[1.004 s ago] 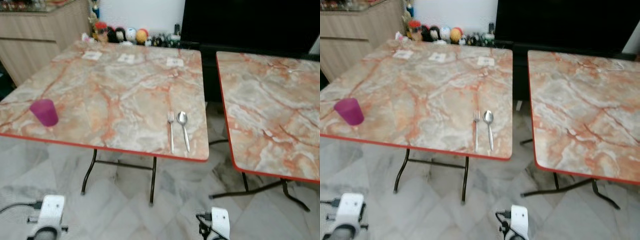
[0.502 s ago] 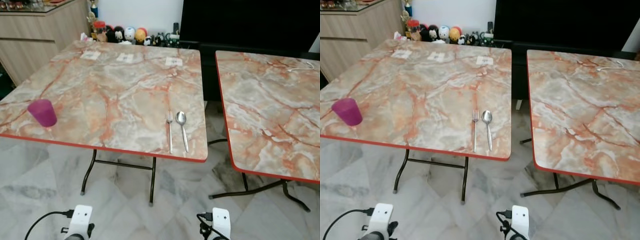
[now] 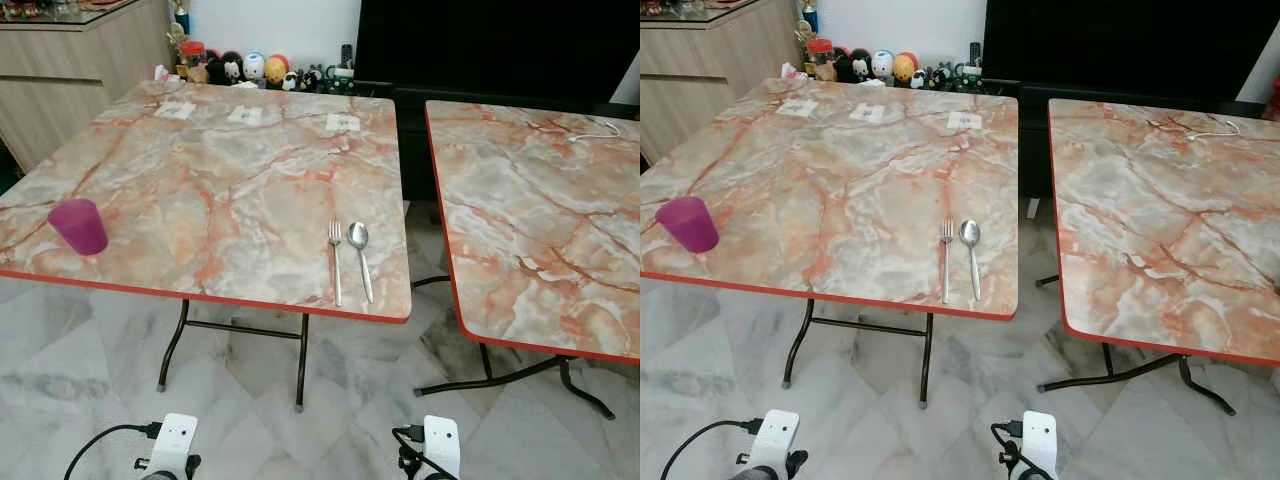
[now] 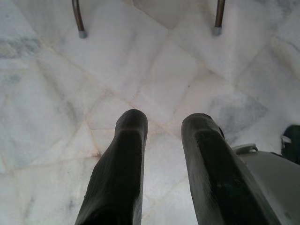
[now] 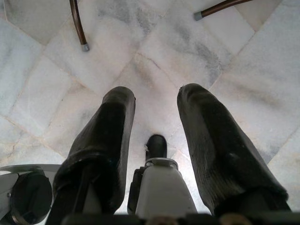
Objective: Setting the table
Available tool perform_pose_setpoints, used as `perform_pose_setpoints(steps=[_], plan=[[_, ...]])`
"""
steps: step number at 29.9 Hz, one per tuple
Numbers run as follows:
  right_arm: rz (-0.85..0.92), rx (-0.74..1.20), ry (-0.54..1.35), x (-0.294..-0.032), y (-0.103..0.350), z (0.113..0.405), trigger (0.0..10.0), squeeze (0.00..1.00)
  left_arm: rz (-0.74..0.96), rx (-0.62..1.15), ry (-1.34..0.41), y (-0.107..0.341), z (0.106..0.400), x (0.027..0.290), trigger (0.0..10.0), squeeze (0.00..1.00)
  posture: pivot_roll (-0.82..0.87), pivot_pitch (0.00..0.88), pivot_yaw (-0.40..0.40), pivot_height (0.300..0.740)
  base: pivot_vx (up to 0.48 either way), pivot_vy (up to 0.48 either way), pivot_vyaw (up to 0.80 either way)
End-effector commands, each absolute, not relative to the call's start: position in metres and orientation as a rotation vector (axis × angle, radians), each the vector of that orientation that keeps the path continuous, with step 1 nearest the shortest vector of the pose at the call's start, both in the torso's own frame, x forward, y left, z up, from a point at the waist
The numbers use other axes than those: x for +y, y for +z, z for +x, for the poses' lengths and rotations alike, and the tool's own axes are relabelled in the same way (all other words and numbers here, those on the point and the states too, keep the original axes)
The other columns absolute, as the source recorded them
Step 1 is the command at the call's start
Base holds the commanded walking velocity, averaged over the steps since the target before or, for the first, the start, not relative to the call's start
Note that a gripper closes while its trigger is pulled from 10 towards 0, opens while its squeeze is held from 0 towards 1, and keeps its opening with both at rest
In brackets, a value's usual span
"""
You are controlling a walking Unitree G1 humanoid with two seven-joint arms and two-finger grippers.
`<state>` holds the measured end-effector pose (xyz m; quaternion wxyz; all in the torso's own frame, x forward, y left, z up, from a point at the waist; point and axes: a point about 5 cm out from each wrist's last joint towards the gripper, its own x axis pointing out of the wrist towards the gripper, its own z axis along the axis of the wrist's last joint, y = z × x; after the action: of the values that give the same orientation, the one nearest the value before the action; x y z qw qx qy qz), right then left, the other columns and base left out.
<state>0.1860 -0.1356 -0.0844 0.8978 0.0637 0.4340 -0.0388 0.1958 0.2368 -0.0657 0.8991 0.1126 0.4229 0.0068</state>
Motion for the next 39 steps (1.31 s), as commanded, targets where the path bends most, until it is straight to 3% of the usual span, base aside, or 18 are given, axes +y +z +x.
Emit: perform_pose_setpoints(steps=[1, 5, 24, 35, 39], plan=[[0.138, 0.903, -0.089, -0.1359, -0.0855, 0.1837, 10.0, 0.0, 0.241, 0.883, 0.005, -0.067, 0.1928, 0.2382, 10.0, 0.0, 0.12, 0.0, -0.04, 0.74, 0.0, 0.0, 0.0], [0.137, 0.904, -0.087, -0.1359, -0.0858, 0.1831, 10.0, 0.0, 0.226, 0.883, 0.005, -0.0669, 0.1934, 0.2376, 10.0, 0.0, 0.13, 0.0, -0.041, 0.74, 0.0, 0.0, 0.0], [0.14, 0.905, -0.087, -0.136, -0.0858, 0.1832, 10.0, 0.0, 0.213, 0.862, 0.029, -0.0647, 0.1957, 0.2404, 10.0, 0.0, 0.13, 0.002, -0.045, 0.74, 0.0, 0.432, 0.0], [0.141, 0.902, -0.086, -0.1358, -0.0854, 0.1841, 10.0, 0.0, 0.247, 0.858, 0.005, -0.0647, 0.1952, 0.24, 10.0, 0.0, 0.14, 0.005, -0.045, 0.74, 0.0, 0.0, 0.0], [0.139, 0.903, -0.085, -0.1362, -0.0854, 0.184, 10.0, 0.0, 0.27, 0.863, 0.011, -0.0652, 0.1948, 0.2397, 10.0, 0.0, 0.14, 0.004, -0.046, 0.74, 0.0, -0.427, 0.0]])
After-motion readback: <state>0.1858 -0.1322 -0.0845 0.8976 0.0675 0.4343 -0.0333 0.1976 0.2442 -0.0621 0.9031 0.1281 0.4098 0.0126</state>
